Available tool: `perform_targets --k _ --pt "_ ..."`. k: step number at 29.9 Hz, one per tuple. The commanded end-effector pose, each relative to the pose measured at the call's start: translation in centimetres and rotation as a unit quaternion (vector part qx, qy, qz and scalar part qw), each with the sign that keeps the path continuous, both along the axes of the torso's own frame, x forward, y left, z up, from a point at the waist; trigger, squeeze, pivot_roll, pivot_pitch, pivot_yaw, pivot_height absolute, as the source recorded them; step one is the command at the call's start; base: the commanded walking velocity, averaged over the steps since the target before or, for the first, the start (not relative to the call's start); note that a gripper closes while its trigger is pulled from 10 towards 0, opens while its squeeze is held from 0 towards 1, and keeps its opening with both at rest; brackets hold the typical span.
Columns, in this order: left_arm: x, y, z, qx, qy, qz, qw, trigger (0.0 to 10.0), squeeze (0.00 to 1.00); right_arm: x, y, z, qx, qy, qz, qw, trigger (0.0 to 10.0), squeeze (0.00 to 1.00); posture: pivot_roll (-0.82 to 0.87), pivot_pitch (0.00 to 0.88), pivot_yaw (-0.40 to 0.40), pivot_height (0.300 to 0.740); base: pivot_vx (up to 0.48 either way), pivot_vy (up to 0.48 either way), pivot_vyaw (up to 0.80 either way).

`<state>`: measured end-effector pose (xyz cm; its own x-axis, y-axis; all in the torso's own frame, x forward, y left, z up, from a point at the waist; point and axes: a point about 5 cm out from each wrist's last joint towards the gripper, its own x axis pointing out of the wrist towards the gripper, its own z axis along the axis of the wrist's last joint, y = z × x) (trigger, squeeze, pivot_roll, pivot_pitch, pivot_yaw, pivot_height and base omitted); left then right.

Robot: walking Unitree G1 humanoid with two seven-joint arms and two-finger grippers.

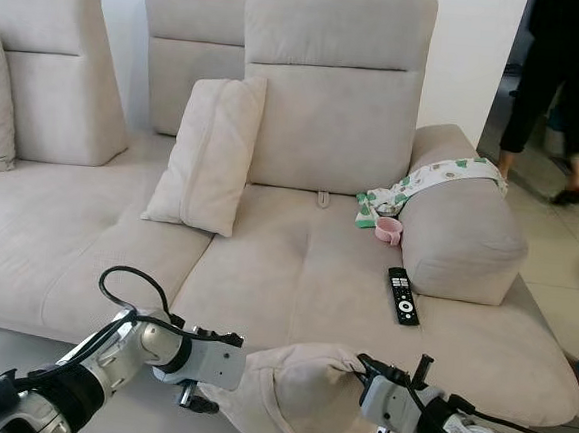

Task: Move the pillow to the sofa from floor

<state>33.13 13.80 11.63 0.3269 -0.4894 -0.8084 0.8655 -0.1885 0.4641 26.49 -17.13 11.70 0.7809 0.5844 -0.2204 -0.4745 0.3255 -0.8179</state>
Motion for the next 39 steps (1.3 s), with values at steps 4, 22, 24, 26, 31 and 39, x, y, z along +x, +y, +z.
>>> perform_targets --k 4,22,24,26,31,39 --pt "0.2 1.5 -0.5 0.029 0.002 0.028 0.999 10.0 0.00 -0.6 1.9 2.0 0.025 -0.044 0.039 0.998 0.0 0.00 -0.11 0.000 0.045 0.520 0.000 0.000 0.00" --pt "0.5 2.3 -0.7 0.062 0.007 0.040 0.997 10.0 0.00 -2.2 2.6 2.5 0.039 -0.060 0.040 0.997 0.0 0.00 -0.13 0.000 0.055 0.520 0.000 0.000 0.00" --pt "0.4 2.3 -0.8 0.066 0.014 0.036 0.997 7.7 0.00 -2.0 2.8 3.2 0.046 -0.077 0.039 0.995 0.0 0.00 -0.13 0.000 0.057 0.520 0.000 0.000 0.00" --pt "0.4 2.3 -0.8 0.067 0.018 0.032 0.997 1.5 0.00 -2.0 2.9 3.4 0.050 -0.083 0.040 0.995 0.0 0.00 -0.13 0.000 0.057 0.520 0.000 0.000 0.00" --pt "-0.1 2.2 -0.6 0.060 0.033 0.015 0.998 0.0 0.00 -2.1 3.1 3.7 0.069 -0.098 0.037 0.992 0.0 0.00 -0.13 0.000 0.058 0.520 0.000 0.000 0.00" --pt "0.7 1.6 0.9 0.045 -0.015 0.014 0.999 0.0 0.00 -2.1 3.1 3.2 0.092 -0.103 0.018 0.990 10.0 0.00 -0.13 0.000 0.056 0.520 0.000 0.000 0.00"
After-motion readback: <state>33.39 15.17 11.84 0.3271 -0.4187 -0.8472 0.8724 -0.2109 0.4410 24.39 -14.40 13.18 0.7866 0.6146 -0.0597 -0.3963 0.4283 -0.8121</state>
